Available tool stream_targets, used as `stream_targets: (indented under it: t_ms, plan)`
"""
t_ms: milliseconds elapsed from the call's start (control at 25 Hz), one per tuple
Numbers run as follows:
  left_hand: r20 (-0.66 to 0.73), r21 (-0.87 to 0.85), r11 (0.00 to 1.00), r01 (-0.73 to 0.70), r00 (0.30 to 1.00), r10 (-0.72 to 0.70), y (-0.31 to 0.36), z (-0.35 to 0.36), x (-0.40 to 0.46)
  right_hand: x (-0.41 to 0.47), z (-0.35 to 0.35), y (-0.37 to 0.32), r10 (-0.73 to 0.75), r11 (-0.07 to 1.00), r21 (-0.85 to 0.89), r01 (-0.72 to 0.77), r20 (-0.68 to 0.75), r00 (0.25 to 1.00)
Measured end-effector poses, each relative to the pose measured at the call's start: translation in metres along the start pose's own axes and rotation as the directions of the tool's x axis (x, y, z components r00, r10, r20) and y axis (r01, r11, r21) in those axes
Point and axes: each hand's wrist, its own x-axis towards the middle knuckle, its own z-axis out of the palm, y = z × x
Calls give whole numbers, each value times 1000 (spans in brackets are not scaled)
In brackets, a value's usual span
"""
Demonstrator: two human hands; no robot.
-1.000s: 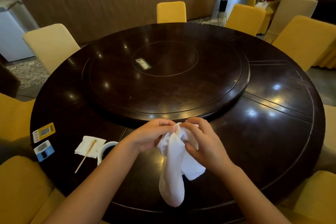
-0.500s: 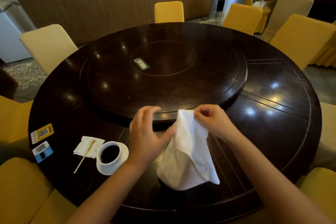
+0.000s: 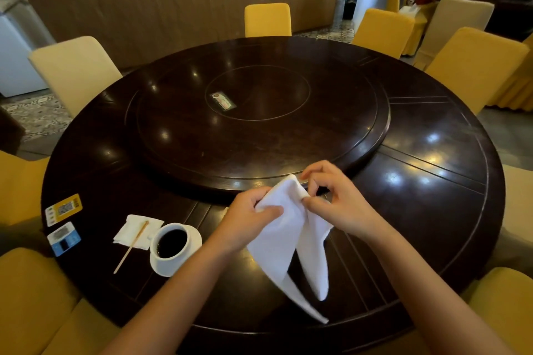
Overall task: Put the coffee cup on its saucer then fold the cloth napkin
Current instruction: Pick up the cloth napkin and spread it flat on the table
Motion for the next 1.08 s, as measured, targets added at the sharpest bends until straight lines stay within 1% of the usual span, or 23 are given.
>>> stream_targets:
  t_ms: [40, 120, 160, 200, 240, 280, 320, 360, 440, 480, 520, 560, 640, 680, 760, 840, 880, 1000, 1080]
  plan:
    - [70, 57, 997, -61, 996, 57, 5, -8, 2, -2, -2, -1, 3, 996, 88, -11, 81, 997]
    - [242, 185, 959, -212, 956, 165, 16, -18, 5, -1, -5, -2, 13, 961, 268, -67, 197, 980]
    - [305, 226, 930, -290, 928, 216, 22, -20, 7, 0, -7, -5, 15, 941, 321, -105, 270, 963]
    - [331, 253, 901, -353, 907, 262, 26, -19, 8, 2, -8, -6, 16, 924, 352, -149, 354, 935]
    - [313, 281, 873, -400, 897, 310, 27, -18, 9, 4, -9, -6, 19, 913, 360, -190, 430, 903]
    - [259, 316, 846, -430, 897, 359, 27, -17, 10, 5, -9, -6, 29, 908, 354, -225, 483, 875]
    - [190, 356, 826, -437, 899, 394, 24, -16, 9, 6, -7, -4, 41, 897, 359, -257, 512, 858]
    - [122, 388, 817, -428, 902, 414, 19, -14, 9, 5, -5, -4, 69, 864, 393, -315, 528, 847]
    - [-12, 444, 815, -372, 907, 420, 6, -6, 8, 2, 2, -3, 163, 715, 509, -478, 544, 823]
    - [-79, 460, 829, -318, 916, 394, 1, -2, 7, 0, 5, -4, 200, 668, 536, -517, 540, 818]
    - [-129, 443, 863, -244, 935, 331, -3, 1, 7, 0, 7, -4, 224, 679, 522, -516, 522, 823]
    - [-144, 383, 907, -173, 959, 243, -5, 2, 6, 0, 8, -2, 221, 744, 467, -479, 504, 835]
    - [-68, 219, 971, -95, 991, 112, -12, -1, 8, 1, 8, 2, 165, 873, 328, -361, 498, 851]
    - [-11, 183, 980, -80, 996, 84, -16, -5, 10, 2, 6, 3, 171, 910, 259, -324, 478, 862]
    - [130, 231, 969, -83, 990, 54, -21, -14, 11, 6, -1, 4, 216, 947, 145, -286, 372, 903]
    - [256, 301, 949, -95, 967, 15, -23, -22, 12, 10, -11, 6, 186, 979, 23, -200, 280, 942]
    - [292, 325, 941, -91, 956, -8, -22, -27, 13, 11, -17, 5, 162, 987, -47, -155, 269, 949]
    - [364, 400, 911, -99, 929, -59, -20, -47, 18, 14, -33, 1, 149, 973, -220, -74, 348, 926]
    - [417, 424, 900, -106, 905, -90, -18, -63, 22, 16, -45, 0, 179, 956, -290, -49, 443, 878]
